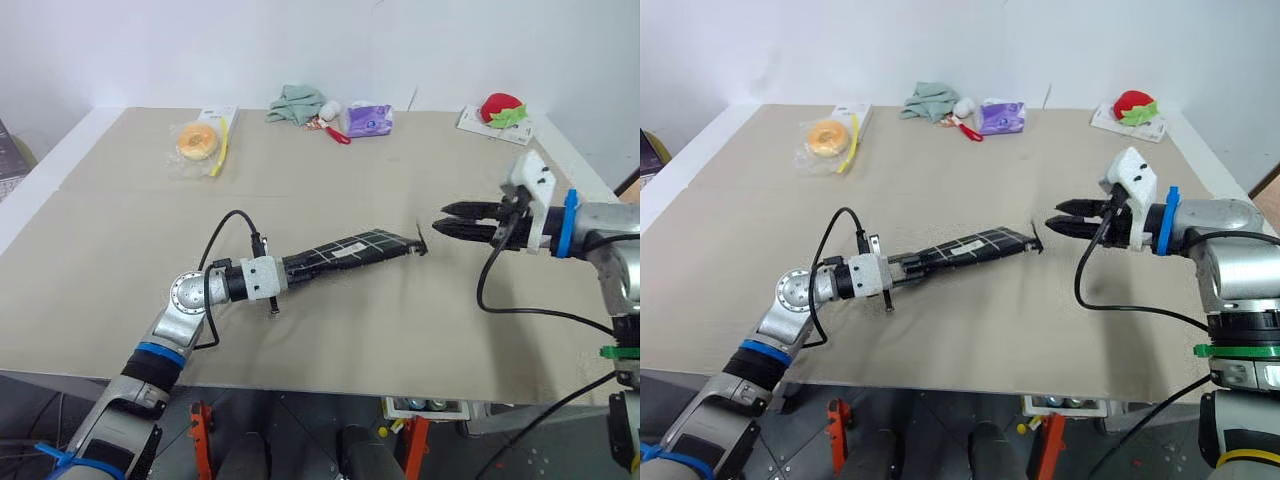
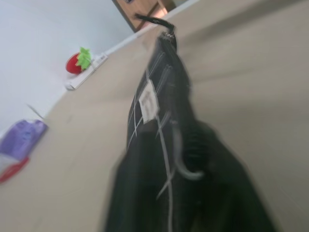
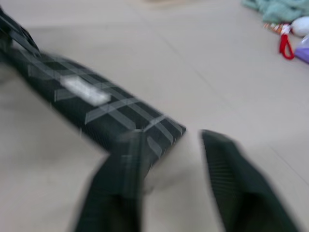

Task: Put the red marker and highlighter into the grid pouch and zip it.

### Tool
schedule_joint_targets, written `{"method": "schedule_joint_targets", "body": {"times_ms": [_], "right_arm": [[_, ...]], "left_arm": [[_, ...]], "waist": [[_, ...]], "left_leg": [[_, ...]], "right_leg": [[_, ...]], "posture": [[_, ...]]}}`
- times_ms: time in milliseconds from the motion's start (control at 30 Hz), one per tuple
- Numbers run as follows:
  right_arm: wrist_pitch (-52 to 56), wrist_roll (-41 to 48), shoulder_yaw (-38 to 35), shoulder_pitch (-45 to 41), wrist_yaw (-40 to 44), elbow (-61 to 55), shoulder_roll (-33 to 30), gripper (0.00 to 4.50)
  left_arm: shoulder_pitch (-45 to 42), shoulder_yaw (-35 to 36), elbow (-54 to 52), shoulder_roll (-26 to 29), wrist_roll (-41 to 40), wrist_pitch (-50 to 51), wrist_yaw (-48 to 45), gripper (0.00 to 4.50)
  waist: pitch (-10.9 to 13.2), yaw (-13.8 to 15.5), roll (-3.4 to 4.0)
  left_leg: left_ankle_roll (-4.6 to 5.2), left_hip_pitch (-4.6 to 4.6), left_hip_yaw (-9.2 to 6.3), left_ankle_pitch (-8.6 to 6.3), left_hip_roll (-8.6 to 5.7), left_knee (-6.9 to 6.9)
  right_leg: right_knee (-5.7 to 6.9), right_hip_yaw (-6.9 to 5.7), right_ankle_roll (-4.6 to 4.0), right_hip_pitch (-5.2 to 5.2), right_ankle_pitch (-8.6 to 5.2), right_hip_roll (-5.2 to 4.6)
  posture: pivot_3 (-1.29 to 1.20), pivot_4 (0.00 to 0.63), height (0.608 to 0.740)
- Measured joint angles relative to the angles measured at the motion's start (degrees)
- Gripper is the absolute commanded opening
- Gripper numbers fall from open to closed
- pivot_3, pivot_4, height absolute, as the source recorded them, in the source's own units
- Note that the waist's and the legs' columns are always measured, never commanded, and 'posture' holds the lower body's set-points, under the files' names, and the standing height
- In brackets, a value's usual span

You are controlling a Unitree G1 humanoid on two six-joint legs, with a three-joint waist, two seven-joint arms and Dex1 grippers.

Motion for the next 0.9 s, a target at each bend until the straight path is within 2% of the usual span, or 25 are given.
{"method": "schedule_joint_targets", "body": {"times_ms": [33,67,100,133,300,467,667,733,900], "right_arm": [[0.4,0.5,-0.6,0.4,-0.4,0.0,0.0,3.85],[0.7,0.8,-1.2,1.0,-0.7,0.0,0.0,4.31],[1.1,1.1,-1.7,1.5,-0.9,0.0,0.0,4.50],[1.5,1.4,-2.1,2.0,-1.3,0.1,0.0,4.50],[1.6,0.4,-4.0,4.7,-4.9,2.4,-0.4,4.50],[2.4,-0.2,-4.9,7.7,-7.0,4.4,-0.8,4.50],[1.9,-2.0,-6.0,9.8,-8.2,9.6,-2.6,4.50],[1.1,-2.9,-6.0,10.5,-7.5,12.1,-3.0,4.50],[-0.4,-4.2,-5.9,9.6,-6.7,16.1,-3.0,4.50]], "left_arm": [[0.3,0.2,-1.5,0.2,-1.3,2.5,-0.9,2.98],[0.7,0.5,-3.0,0.4,-2.7,5.1,-1.6,3.40],[1.2,0.7,-4.9,0.8,-4.6,8.5,-2.5,3.96],[1.9,0.9,-8.0,1.7,-7.8,14.4,-3.7,4.46],[4.5,4.2,-18.4,5.0,-19.8,37.6,-4.3,4.46],[5.8,13.8,-20.2,8.1,-27.0,50.9,1.5,4.46],[9.3,26.4,-18.3,16.7,-28.7,57.6,6.3,4.46],[12.4,28.1,-16.9,19.9,-27.0,57.6,5.8,4.46],[14.3,28.5,-15.6,22.7,-24.0,57.0,3.8,4.46]], "waist": [[0.0,0.0,0.00],[0.0,0.0,0.00],[0.0,0.0,0.00],[0.0,0.0,0.00],[0.0,-0.1,0.00],[0.0,-0.2,-0.01],[0.0,-0.3,-0.02],[0.0,-0.3,-0.01],[0.0,-0.1,-0.03]], "left_leg": [[0.00,0.00,0.00,0.00,0.00,0.00],[0.00,0.00,0.00,0.00,0.00,0.00],[0.00,0.00,0.00,0.00,0.00,0.00],[0.00,0.00,0.00,0.00,0.01,0.00],[0.01,0.04,0.00,0.00,0.03,0.01],[0.02,0.08,0.01,0.00,0.10,0.02],[0.02,0.08,0.04,-0.01,0.12,-0.02],[0.03,0.08,0.07,-0.01,0.10,-0.04],[0.01,0.08,0.07,0.00,0.09,-0.03]], "right_leg": [[0.00,0.00,0.01,0.00,-0.01,0.00],[0.00,0.00,0.01,0.00,-0.01,0.00],[0.00,0.00,0.01,-0.01,-0.01,0.01],[0.01,0.00,0.03,-0.01,-0.02,0.01],[0.04,0.00,0.17,-0.01,-0.11,0.04],[0.06,-0.01,0.12,-0.01,-0.08,0.13],[0.04,-0.01,0.08,-0.02,-0.14,0.13],[0.04,0.00,0.07,-0.03,-0.20,0.10],[0.04,0.00,0.04,-0.02,-0.19,0.09]], "posture": [[0.00,0.150,0.740],[0.00,0.150,0.740],[0.00,0.150,0.740],[0.00,0.150,0.740],[0.00,0.150,0.740],[0.00,0.150,0.740],[0.00,0.150,0.740],[0.00,0.150,0.740],[0.00,0.150,0.740]]}}
